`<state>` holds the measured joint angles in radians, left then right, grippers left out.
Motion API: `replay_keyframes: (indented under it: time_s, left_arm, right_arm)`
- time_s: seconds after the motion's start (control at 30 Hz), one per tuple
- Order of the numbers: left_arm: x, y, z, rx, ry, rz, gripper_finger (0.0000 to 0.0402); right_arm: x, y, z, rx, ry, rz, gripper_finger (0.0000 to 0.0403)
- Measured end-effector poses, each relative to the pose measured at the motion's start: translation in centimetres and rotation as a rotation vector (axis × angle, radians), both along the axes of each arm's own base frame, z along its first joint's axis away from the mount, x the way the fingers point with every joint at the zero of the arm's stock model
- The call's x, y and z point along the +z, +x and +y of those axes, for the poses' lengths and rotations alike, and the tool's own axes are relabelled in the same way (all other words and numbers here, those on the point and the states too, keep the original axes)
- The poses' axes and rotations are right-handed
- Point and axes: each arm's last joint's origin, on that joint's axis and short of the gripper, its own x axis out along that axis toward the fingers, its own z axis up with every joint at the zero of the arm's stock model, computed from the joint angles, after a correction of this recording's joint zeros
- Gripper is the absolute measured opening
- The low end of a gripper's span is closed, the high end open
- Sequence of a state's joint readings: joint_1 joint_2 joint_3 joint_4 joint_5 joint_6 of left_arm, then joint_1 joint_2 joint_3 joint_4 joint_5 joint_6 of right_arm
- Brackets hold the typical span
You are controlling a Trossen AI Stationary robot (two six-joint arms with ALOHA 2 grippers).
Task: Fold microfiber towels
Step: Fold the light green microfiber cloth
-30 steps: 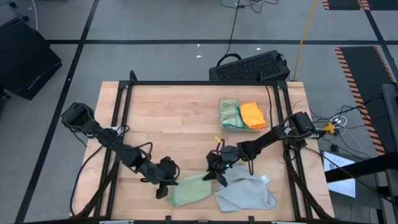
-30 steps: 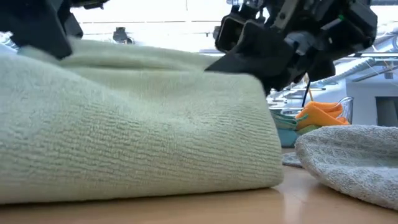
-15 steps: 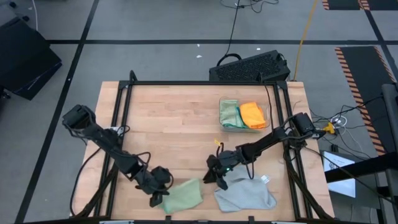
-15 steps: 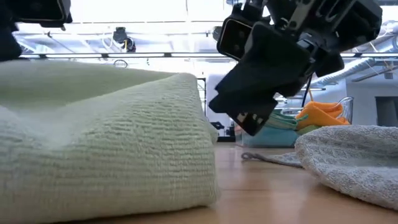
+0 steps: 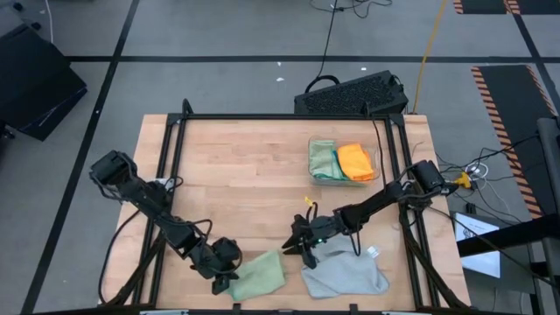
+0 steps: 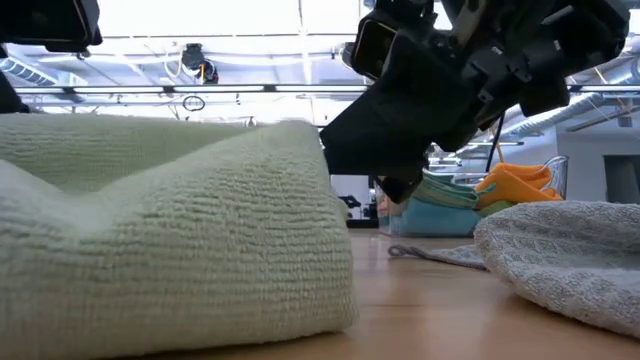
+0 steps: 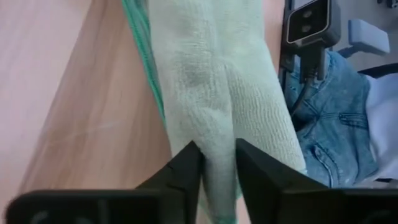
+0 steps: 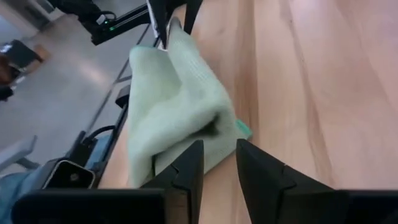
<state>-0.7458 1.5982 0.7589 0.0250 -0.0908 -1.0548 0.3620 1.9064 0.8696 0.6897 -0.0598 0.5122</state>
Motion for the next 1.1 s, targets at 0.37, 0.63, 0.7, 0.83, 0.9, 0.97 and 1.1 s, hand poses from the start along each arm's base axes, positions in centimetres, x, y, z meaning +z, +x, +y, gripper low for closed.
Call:
replay_keyframes:
  time_s: [0.37, 0.63, 0.7, 0.83, 0.9, 0.97, 1.1]
  left_arm:
    - [0.3, 0.0, -0.3, -0.017, -0.027, -0.023, 0.0178]
    - [0.8, 0.0, -0.9, -0.074, -0.040, -0.099, 0.0123]
    - [0.8, 0.0, -1.1, -0.080, -0.044, -0.104, 0.0103]
    - [0.8, -0.3, -1.4, -0.092, -0.044, -0.103, 0.0065]
    - [0.8, -0.4, -1.5, -0.108, -0.036, -0.110, 0.0046]
    - [0.8, -0.6, -1.6, -0.122, -0.029, -0.116, 0.0027]
    - [0.8, -0.6, -1.7, -0.123, -0.024, -0.120, 0.0009]
  right_arm:
    - [-0.7, -0.5, 1.9, 0.029, -0.047, -0.047, 0.0130]
    - [-2.3, 1.6, 3.4, 0.098, 0.021, -0.043, 0.0285]
    - [-2.1, 2.1, 3.5, 0.147, 0.049, -0.064, 0.0310]
    - [-2.1, 2.3, 3.5, 0.218, 0.042, -0.075, 0.0325]
    - [-2.1, 2.2, 3.5, 0.250, 0.039, -0.075, 0.0323]
    - [-2.2, 2.2, 3.4, 0.288, 0.046, -0.069, 0.0319]
    - [-2.3, 2.2, 3.3, 0.285, 0.041, -0.060, 0.0317]
